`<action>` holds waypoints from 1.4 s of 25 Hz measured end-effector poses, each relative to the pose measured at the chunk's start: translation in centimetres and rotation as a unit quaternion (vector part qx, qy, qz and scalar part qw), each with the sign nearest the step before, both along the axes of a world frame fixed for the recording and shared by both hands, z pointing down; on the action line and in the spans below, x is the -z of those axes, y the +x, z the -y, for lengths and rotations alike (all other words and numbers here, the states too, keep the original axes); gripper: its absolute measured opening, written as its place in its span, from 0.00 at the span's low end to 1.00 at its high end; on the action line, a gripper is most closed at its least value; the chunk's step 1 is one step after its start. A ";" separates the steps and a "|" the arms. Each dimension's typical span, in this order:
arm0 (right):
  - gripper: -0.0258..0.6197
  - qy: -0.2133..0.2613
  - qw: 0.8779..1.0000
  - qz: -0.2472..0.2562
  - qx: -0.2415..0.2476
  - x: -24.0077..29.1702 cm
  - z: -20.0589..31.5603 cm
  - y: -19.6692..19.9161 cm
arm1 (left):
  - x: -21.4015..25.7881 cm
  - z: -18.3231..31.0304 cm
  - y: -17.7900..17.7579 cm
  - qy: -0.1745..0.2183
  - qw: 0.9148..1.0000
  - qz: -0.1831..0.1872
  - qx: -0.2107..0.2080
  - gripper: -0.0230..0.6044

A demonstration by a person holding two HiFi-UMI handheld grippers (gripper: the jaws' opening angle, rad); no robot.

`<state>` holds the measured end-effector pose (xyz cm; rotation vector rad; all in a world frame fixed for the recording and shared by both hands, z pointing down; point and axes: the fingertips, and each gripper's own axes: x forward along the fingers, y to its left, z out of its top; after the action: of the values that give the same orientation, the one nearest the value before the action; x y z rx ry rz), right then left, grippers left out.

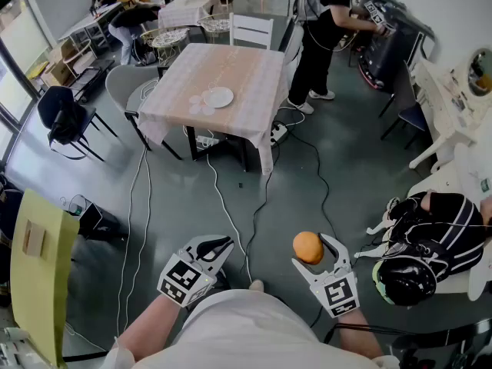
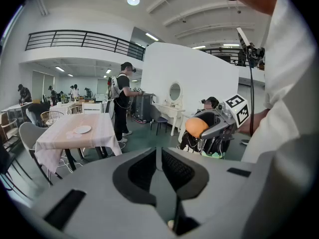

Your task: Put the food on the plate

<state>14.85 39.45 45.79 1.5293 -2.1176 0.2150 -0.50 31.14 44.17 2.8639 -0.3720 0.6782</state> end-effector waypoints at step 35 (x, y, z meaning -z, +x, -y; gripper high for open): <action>0.59 -0.020 1.000 0.005 0.014 0.4 28.3 -7.5 | 1.3 23.1 -9.0 -0.017 0.999 -0.050 -0.012 0.05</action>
<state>7.31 11.19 45.41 1.4762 -2.1284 0.2545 -9.52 8.03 42.84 2.8598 -0.3094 0.5378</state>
